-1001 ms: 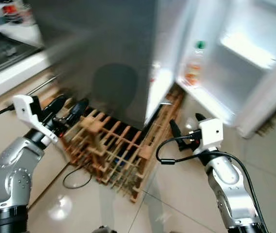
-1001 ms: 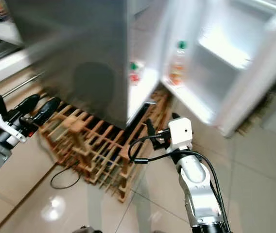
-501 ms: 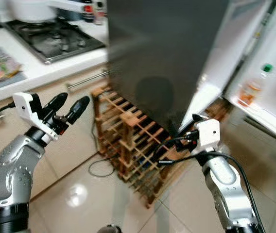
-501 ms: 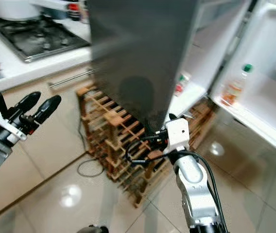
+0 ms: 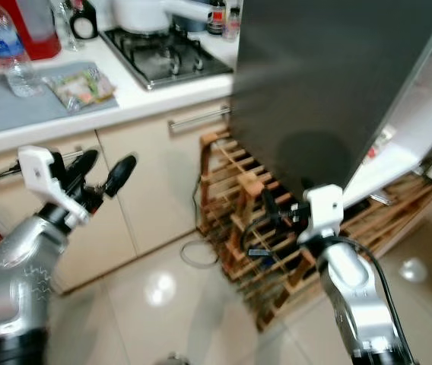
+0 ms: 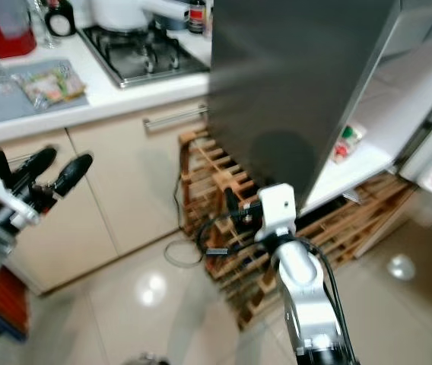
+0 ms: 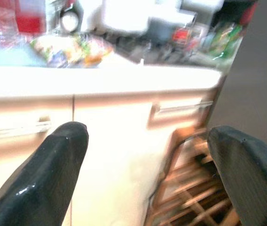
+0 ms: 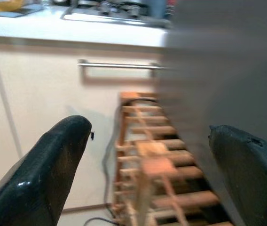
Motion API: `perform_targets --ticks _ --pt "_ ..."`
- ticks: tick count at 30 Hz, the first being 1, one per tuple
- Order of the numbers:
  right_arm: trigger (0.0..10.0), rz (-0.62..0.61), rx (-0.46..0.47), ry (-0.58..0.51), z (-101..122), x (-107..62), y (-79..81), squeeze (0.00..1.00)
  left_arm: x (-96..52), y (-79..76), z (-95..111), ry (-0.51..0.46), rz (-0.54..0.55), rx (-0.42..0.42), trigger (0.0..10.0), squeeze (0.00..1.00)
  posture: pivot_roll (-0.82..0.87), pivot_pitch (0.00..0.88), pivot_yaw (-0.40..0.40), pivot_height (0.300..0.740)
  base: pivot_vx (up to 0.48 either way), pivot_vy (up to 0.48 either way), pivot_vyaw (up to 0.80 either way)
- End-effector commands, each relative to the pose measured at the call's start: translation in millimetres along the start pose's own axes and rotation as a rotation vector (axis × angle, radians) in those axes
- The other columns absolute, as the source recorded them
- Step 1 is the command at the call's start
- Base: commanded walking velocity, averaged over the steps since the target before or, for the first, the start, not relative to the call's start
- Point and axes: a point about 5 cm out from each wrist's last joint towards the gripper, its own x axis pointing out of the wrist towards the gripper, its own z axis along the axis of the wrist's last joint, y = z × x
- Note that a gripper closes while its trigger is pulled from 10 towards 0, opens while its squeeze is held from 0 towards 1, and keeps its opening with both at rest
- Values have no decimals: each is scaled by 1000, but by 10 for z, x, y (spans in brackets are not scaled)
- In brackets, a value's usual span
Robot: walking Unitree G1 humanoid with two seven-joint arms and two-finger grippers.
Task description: Restocking fridge
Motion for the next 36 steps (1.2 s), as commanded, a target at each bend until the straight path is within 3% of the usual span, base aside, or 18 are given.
perform_targets --ticks 1,11,22,36 --pt "10000 16 37 -11 34 38 72 8 46 -27 111 -41 57 90 10000 0 -87 0 -30 740 0 0 575" --pt "10000 37 63 -34 72 64 83 20 84 -193 92 -40 92 124 10000 0 -78 0 -37 740 0 0 576" --pt "10000 46 110 -47 96 91 85 35 71 -195 49 -25 124 193 10000 0 -76 0 -39 740 0 0 565" --pt "10000 8 105 -55 89 100 48 82 137 -258 140 -62 81 189 10000 0 -78 0 -37 740 34 0 555"
